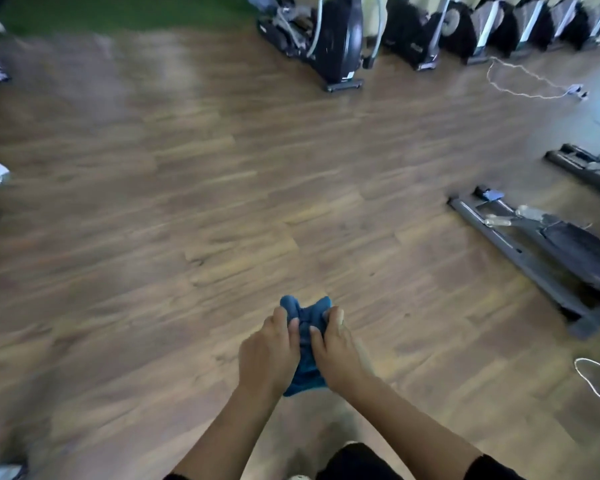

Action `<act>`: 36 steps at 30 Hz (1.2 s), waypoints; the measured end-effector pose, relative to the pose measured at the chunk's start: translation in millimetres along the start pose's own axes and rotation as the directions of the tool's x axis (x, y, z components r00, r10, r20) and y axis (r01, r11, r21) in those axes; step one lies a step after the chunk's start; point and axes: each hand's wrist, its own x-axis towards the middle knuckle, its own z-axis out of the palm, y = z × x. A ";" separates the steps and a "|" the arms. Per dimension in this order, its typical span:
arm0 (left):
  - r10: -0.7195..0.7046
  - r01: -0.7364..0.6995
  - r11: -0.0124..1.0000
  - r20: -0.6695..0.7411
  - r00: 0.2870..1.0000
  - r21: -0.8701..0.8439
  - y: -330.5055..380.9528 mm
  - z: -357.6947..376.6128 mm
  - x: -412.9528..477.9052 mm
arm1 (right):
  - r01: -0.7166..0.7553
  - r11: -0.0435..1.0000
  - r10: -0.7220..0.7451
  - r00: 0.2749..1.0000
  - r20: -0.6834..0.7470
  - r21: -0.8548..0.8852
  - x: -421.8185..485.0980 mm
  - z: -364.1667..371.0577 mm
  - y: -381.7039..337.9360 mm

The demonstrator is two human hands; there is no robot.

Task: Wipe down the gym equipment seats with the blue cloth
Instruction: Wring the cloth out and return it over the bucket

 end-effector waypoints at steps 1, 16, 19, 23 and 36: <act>-0.023 0.023 1.000 -0.012 1.000 0.003 -1.2 -0.3 20.9 | 0.030 0.999 -0.030 1.000 -0.001 -0.020 23.1 -1.7 -1.7; -0.280 0.287 0.946 -0.064 0.958 0.155 -51.9 -31.2 396.1 | 0.326 0.945 -0.328 0.928 0.175 0.042 414.6 -78.0 -132.3; -0.447 0.448 0.893 -0.035 0.894 0.030 -69.2 -58.4 453.3 | 0.398 0.917 -0.391 0.898 0.200 0.008 471.0 -82.0 -173.8; -0.534 0.544 0.837 -0.127 0.836 0.057 -112.2 -79.4 532.6 | 0.478 0.877 -0.455 0.859 0.235 -0.049 555.5 -69.7 -230.8; -0.545 0.560 0.827 -0.181 0.818 0.040 -313.5 -171.2 837.7 | 0.549 0.836 -0.539 0.823 0.179 -0.010 842.8 -31.2 -479.1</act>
